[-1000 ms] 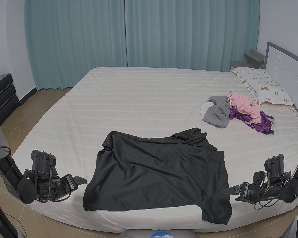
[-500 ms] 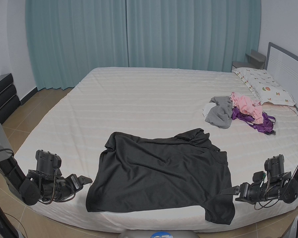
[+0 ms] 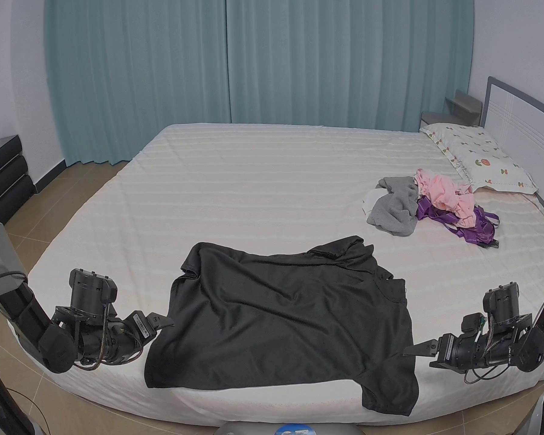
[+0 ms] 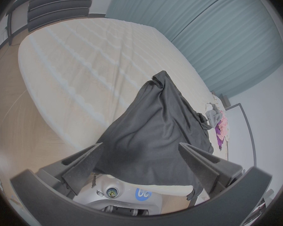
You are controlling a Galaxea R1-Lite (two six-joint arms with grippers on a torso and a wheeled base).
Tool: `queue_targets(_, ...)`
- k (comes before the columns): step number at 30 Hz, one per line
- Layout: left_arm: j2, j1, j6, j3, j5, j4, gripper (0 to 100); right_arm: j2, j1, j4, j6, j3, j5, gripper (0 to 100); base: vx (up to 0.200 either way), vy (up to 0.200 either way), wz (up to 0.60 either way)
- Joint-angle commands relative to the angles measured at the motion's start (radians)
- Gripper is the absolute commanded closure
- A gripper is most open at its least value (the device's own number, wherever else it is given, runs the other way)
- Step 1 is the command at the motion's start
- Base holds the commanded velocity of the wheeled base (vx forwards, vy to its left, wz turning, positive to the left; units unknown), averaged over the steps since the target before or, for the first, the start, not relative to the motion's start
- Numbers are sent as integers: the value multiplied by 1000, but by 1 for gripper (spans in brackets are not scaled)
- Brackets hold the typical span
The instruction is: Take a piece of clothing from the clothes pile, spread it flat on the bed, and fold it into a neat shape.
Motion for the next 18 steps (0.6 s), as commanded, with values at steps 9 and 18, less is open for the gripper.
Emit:
queue_targets(9,6,-5,-8,-70,6,6,0,0,22,-33,-1,15,-8,0,133,0,0)
queue_targets(18,117,21,1,-228,11,7,0,14,28,-92,0,35,-11,0,0,0,0)
